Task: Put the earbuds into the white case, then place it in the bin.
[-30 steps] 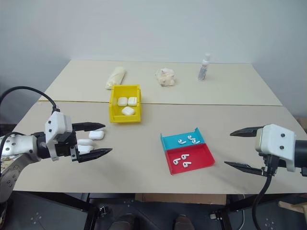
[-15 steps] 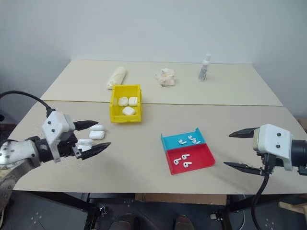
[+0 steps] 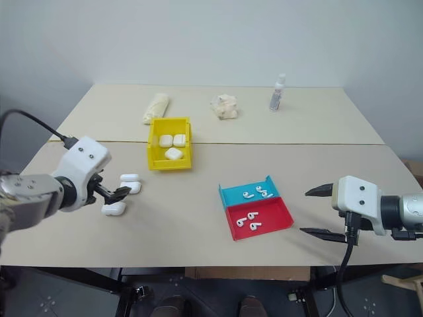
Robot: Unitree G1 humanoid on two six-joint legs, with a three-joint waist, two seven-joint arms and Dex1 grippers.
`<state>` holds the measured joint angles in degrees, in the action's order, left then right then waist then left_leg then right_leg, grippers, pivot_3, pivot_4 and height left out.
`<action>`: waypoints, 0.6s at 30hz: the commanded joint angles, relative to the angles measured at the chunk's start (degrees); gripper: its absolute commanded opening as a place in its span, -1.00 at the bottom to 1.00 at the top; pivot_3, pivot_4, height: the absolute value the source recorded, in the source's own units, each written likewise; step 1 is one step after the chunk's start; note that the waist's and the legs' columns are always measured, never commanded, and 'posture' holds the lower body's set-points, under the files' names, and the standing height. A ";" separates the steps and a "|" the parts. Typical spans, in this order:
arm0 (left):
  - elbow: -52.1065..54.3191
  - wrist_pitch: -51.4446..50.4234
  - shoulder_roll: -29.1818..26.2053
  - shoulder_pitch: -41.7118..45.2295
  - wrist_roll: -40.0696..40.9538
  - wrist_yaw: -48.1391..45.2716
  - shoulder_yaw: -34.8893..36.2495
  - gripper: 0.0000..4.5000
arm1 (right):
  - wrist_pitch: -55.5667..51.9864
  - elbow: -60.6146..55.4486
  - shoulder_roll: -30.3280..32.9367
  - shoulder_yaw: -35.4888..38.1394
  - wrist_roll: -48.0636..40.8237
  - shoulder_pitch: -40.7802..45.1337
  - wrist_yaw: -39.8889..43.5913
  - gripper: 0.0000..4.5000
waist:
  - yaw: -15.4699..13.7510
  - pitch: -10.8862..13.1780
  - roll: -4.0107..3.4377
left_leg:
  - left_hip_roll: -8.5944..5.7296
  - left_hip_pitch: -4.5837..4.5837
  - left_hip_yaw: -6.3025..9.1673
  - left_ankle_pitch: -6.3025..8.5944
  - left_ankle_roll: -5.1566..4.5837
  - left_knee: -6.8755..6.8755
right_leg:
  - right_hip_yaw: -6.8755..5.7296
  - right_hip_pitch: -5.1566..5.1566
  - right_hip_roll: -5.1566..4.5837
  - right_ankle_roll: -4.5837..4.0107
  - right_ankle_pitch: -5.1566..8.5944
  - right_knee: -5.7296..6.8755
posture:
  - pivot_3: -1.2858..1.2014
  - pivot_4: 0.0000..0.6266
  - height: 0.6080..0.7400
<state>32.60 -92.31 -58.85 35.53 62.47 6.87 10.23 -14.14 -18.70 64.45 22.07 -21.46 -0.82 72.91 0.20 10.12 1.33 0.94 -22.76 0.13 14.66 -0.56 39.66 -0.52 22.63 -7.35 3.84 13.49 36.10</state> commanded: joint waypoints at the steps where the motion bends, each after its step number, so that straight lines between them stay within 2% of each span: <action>1: -7.85 8.13 -7.02 2.86 28.79 25.90 -5.73 1.00 | -0.63 -1.64 -0.03 1.04 -0.18 -1.01 -0.76 1.00 | -0.16 0.03 0.06 | 0.01 0.00 0.06 0.00 0.00 0.00 | -0.03 -0.01 0.00 0.00 0.00 0.01 | 0.03 -0.52 1.00; 2: -9.05 14.62 -11.43 3.26 40.26 34.15 -9.75 1.00 | -1.03 -1.91 -0.04 1.22 -0.26 -1.43 -1.01 1.00 | -0.20 0.12 0.24 | 0.00 0.00 0.04 0.00 0.00 0.00 | -0.01 0.02 -0.01 0.00 0.00 0.06 | 0.03 -0.52 1.00; 3: -9.86 19.58 -14.38 3.25 47.37 40.29 -12.99 1.00 | -1.53 -2.07 -0.13 1.18 -0.36 -1.73 -1.36 1.00 | -0.20 0.11 0.27 | 0.04 -0.08 0.08 0.02 0.04 0.00 | 0.03 0.12 -0.03 -0.02 -0.01 0.08 | 0.03 -0.52 1.00; 4: -9.86 22.95 -16.21 3.15 50.53 43.75 -15.19 1.00 | -1.96 -2.34 -0.16 1.31 -0.53 -2.03 -1.59 1.00 | -0.22 0.11 0.26 | 0.05 -0.07 0.07 0.06 0.12 0.01 | 0.14 0.13 -0.08 -0.02 -0.02 0.05 | 0.03 -0.52 1.00; 6: -9.72 27.42 -16.06 0.73 50.53 49.46 -15.94 1.00 | -2.21 -2.28 -0.51 0.50 -0.45 -2.15 -2.14 1.00 | -0.37 0.10 0.24 | -0.03 -0.07 -0.06 0.08 0.16 0.00 | 0.31 0.19 -0.16 -0.02 -0.02 0.04 | 0.03 -0.52 1.00; 10: -8.28 31.59 -17.56 -2.86 50.53 52.84 -15.64 1.00 | -2.77 -2.79 -1.06 -1.12 -0.46 -2.10 -2.93 1.00 | -0.50 0.10 0.23 | -0.05 0.01 -0.22 0.04 0.23 -0.06 | 0.33 0.19 -0.07 -0.02 -0.02 0.08 | 0.03 -0.52 1.00; 13: -11.02 28.96 -20.70 -4.28 50.53 48.46 -15.36 1.00 | -3.17 -2.59 -1.22 -3.11 -0.05 -1.06 -3.87 1.00 | -0.54 0.10 0.23 | -0.06 0.01 -0.41 0.02 0.26 -0.07 | 0.31 0.19 -0.05 -0.03 -0.01 0.06 | 0.03 -0.52 1.00; 18: -19.83 23.53 -18.50 -2.75 50.53 41.87 -16.44 1.00 | -3.88 -2.95 -0.97 -4.66 0.32 -0.87 -5.01 1.00 | -0.92 0.08 0.19 | -0.08 0.08 -0.73 0.01 0.26 -0.09 | 0.24 0.11 -0.05 -0.02 -0.01 0.04 | 0.03 -0.52 1.00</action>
<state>14.61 -67.01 -77.70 31.22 112.81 50.94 -6.27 -17.50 -20.41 63.31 16.45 -21.34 -2.03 68.42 -0.71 10.20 1.53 0.85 -22.69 -0.60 14.67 -0.30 39.58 -0.29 22.71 -7.40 3.81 13.48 36.13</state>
